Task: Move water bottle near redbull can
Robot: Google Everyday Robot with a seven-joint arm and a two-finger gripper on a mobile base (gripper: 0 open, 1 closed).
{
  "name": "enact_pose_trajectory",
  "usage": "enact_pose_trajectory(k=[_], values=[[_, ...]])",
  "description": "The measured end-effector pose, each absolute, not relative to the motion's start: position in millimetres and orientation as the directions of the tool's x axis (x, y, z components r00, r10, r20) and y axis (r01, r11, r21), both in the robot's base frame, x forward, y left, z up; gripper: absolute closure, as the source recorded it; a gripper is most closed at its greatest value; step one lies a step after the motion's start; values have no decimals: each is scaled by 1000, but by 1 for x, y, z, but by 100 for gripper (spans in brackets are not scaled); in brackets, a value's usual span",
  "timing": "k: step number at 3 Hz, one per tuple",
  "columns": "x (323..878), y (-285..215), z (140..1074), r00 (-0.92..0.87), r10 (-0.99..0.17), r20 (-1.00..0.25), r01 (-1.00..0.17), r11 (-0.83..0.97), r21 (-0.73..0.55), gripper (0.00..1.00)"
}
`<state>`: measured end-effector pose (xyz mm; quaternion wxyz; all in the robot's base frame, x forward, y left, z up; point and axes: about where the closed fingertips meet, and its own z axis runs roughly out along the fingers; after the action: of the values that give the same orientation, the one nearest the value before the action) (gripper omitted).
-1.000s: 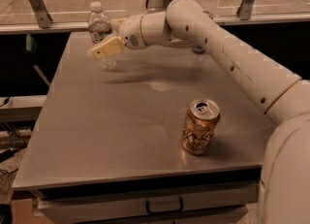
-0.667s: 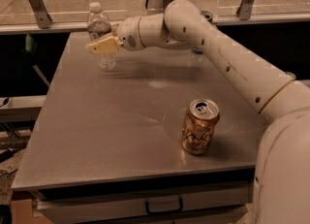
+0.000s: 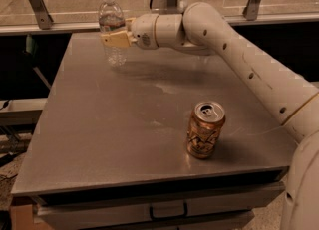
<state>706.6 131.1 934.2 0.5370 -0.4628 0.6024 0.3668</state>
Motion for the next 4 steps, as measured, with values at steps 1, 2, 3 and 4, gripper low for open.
enact_pose_trajectory(k=[1,2,3,4], values=[[696,89,962,57,-135,-989,-920,377,-104,100],[674,33,978,78,-130,-988,-867,481,-132,100],[650,-39,978,67,-126,-990,-782,609,-131,100],[643,-110,974,57,-120,-991,-698,705,-125,100]])
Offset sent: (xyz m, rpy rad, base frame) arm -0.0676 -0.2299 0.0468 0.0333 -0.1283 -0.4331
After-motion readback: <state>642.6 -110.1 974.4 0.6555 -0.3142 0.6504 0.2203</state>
